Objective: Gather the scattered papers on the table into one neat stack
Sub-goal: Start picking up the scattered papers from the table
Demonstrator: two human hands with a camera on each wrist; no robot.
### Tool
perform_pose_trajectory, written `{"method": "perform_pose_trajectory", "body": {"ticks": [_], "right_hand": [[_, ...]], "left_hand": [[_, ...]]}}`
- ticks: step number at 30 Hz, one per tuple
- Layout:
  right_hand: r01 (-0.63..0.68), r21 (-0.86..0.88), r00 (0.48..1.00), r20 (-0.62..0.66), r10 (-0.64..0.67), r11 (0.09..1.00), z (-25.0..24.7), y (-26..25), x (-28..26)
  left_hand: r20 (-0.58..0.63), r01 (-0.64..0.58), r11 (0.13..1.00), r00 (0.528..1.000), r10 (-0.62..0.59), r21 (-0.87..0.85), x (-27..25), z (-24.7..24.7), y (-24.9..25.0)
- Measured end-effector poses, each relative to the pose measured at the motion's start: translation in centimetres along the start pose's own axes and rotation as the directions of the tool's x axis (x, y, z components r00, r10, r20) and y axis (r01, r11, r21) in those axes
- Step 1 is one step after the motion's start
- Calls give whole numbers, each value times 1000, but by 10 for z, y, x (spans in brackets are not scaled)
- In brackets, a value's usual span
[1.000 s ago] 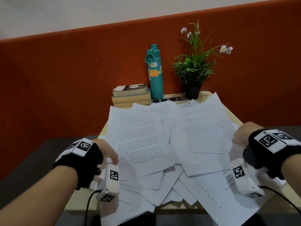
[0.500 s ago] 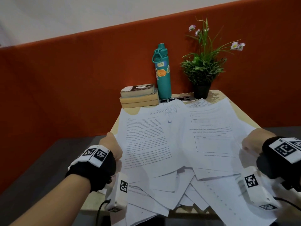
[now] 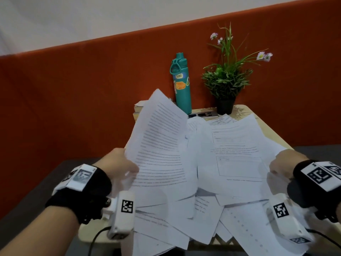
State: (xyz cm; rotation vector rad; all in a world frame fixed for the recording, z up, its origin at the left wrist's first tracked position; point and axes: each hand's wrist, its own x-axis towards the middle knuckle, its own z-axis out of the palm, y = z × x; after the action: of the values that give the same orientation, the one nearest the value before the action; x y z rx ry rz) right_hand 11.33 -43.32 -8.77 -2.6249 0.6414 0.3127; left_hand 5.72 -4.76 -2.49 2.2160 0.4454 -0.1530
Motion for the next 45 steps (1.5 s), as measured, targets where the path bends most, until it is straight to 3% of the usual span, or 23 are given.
{"method": "perform_pose_trajectory", "body": {"ticks": [2, 4, 6, 9, 15, 22, 27, 30, 34, 36, 38, 41, 45], "right_hand": [[3, 5, 1000, 5, -4, 1000, 0, 1, 1], [10, 1, 1000, 17, -10, 1000, 0, 1, 0], [19, -19, 999, 33, -18, 1000, 0, -2, -2], [16, -67, 996, 84, -10, 998, -5, -8, -9], [38, -160, 994, 108, -21, 986, -13, -23, -22], [172, -262, 981, 135, -141, 950, -11, -19, 5], [125, -240, 984, 158, -88, 963, -20, -22, -4], [57, -117, 978, 207, -31, 992, -29, -24, -21], [39, -2, 999, -23, -39, 999, -25, -22, -12], [34, 68, 997, 71, -39, 997, -27, -21, -13], [52, 178, 996, 68, -65, 983, -34, -18, -15], [164, 469, 985, -23, -174, 868, -42, -14, -24], [218, 795, 929, 8, -370, 565, -24, -24, -46]], "left_hand": [[-17, -9, 993, 1000, 7, -114, -7, -10, 2], [-153, -89, 982, 986, 63, -167, -7, -28, 5], [-216, -166, 939, 971, 102, -302, -8, -46, 12], [-170, -134, 913, 983, 73, -384, -7, -50, 19], [28, 133, 947, 991, -131, -292, 11, -7, 4], [93, 139, 926, 989, -113, -350, 7, 12, -7], [83, 135, 921, 990, -112, -366, 6, 11, -11], [88, 140, 916, 989, -116, -375, 5, 13, -15], [94, 108, 895, 993, -74, -433, 3, 18, -14], [87, 77, 900, 995, -44, -429, 7, 16, -16], [44, 44, 894, 999, -27, -446, 9, 8, -13], [28, 6, 837, 1000, 11, -547, 6, -5, 0], [22, -61, 768, 995, 97, -637, 4, 5, 29]]}}
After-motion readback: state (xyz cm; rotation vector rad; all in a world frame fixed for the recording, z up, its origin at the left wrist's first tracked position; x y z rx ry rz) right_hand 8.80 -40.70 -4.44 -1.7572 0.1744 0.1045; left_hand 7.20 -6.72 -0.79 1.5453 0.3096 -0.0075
